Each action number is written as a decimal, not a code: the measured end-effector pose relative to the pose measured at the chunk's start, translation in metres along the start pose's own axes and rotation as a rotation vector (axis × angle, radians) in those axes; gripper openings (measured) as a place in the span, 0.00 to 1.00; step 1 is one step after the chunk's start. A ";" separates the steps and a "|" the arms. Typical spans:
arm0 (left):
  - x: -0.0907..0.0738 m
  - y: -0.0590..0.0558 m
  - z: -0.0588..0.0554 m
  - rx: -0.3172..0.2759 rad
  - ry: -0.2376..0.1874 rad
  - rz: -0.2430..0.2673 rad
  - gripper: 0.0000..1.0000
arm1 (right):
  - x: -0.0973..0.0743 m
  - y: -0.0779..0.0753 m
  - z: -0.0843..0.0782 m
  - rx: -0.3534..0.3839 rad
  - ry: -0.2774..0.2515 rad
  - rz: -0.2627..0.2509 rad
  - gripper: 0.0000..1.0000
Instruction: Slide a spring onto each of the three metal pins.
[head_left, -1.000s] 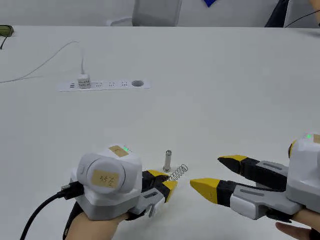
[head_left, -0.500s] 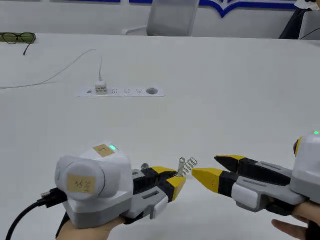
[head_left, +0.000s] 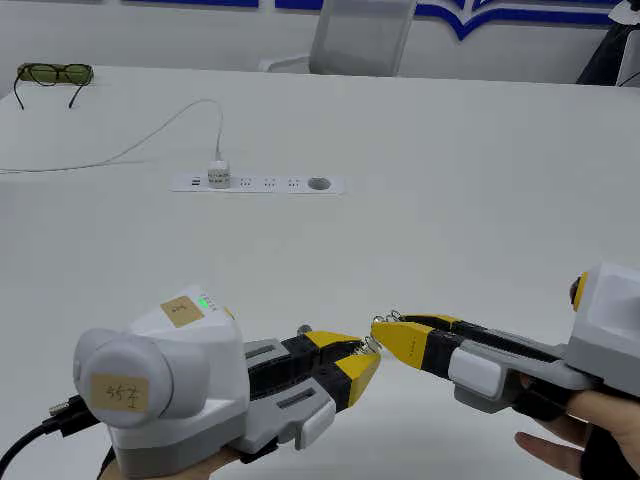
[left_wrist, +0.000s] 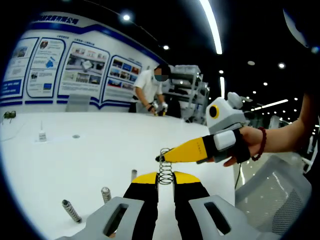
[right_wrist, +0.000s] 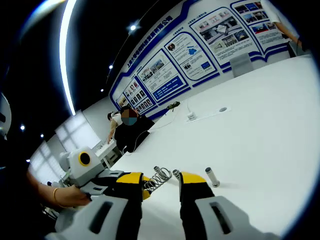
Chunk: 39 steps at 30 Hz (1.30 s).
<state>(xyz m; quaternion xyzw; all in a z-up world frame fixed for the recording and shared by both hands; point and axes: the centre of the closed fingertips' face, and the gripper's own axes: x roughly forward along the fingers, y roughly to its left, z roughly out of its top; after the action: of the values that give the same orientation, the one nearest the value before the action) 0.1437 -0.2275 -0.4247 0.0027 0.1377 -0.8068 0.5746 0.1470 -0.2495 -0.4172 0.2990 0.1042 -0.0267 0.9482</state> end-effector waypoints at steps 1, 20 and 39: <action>-0.001 -0.001 0.001 -0.002 -0.005 -0.004 0.10 | 0.001 0.002 0.000 0.014 -0.001 0.010 0.28; -0.015 -0.003 0.018 -0.056 -0.084 -0.016 0.10 | 0.011 0.031 0.007 0.138 -0.059 0.148 0.12; -0.018 0.002 0.014 0.010 -0.012 0.027 0.13 | 0.013 0.034 0.015 0.081 -0.080 0.140 0.11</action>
<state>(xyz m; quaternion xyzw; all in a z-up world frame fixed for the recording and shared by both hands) 0.1540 -0.2149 -0.4092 0.0024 0.1303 -0.7996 0.5862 0.1662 -0.2302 -0.3889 0.3425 0.0441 0.0237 0.9382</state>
